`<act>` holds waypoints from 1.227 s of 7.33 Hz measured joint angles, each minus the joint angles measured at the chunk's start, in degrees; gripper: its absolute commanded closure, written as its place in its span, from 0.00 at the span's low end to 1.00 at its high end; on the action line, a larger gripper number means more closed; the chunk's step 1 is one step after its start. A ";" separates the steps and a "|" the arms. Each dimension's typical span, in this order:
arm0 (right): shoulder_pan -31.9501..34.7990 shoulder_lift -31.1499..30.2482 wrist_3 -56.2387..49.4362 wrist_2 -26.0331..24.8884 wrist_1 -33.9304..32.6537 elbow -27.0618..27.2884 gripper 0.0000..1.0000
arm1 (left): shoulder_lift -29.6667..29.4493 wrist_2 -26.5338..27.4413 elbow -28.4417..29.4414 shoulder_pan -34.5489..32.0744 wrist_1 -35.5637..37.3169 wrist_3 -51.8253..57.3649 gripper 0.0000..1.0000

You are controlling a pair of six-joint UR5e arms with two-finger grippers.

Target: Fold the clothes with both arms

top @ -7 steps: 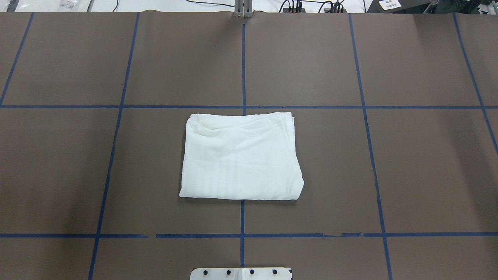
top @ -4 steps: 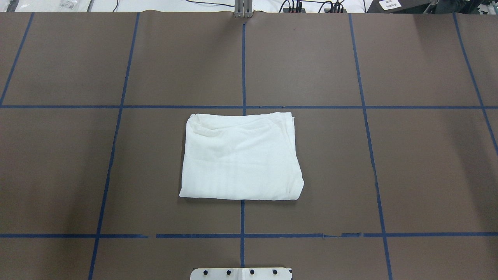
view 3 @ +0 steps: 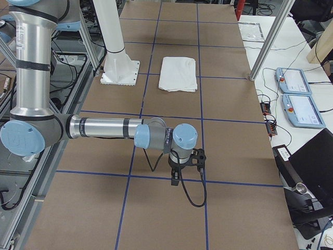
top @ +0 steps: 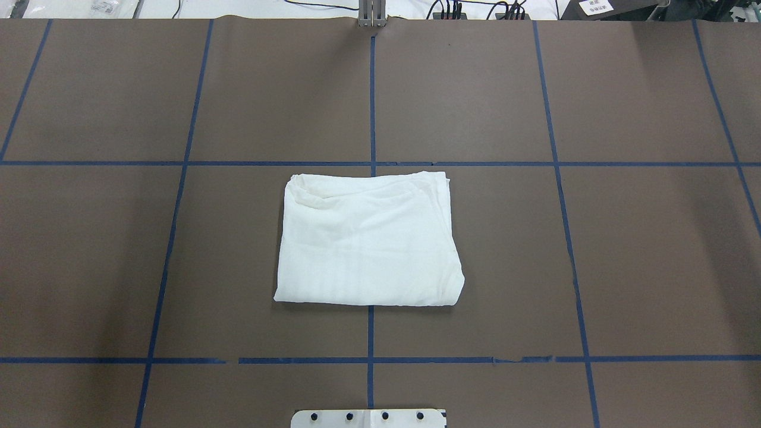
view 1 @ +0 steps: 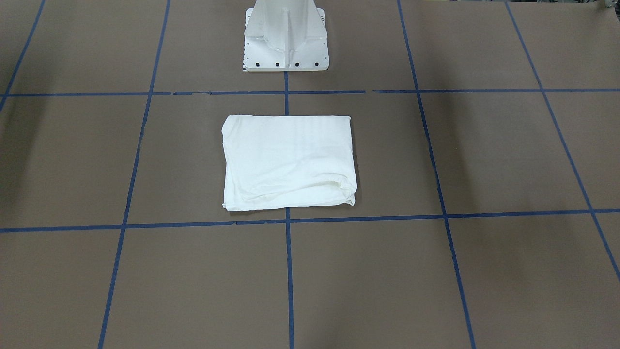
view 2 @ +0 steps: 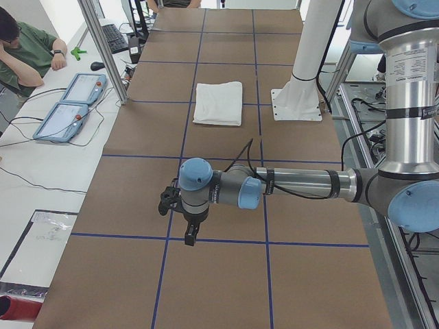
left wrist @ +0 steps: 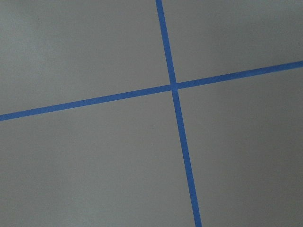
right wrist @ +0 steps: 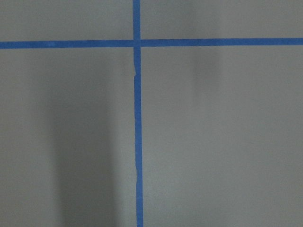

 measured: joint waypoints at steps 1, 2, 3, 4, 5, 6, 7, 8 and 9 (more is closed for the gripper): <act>-0.04 0.52 0.10 -0.04 0.04 -0.21 0.00 | 0.03 0.01 -0.01 0.00 -0.05 -0.01 0.00; -0.06 1.17 0.14 -0.09 0.06 -0.50 0.00 | 0.02 0.01 -0.04 0.00 -0.07 -0.01 0.00; -0.07 1.99 0.16 -0.11 0.05 -1.19 0.00 | 0.02 0.01 -0.13 0.00 -0.08 -0.02 0.00; -0.07 2.88 0.17 -0.11 0.05 -1.95 0.00 | 0.01 0.01 -0.24 0.00 -0.08 -0.04 0.00; -0.08 3.61 0.19 -0.07 0.07 -2.40 0.00 | -0.02 0.01 -0.34 0.00 -0.08 -0.07 0.00; -0.08 4.02 0.23 -0.03 0.05 -2.62 0.00 | -0.05 0.01 -0.44 0.00 -0.08 -0.14 0.00; -0.08 4.23 0.25 0.04 0.04 -2.69 0.00 | -0.13 0.01 -0.53 0.00 -0.08 -0.22 0.00; -0.08 4.37 0.25 0.12 0.03 -2.72 0.00 | -0.24 0.01 -0.59 0.00 -0.06 -0.28 0.00; -0.08 4.44 0.26 0.18 0.03 -2.73 0.00 | -0.36 0.01 -0.60 0.00 -0.03 -0.33 0.00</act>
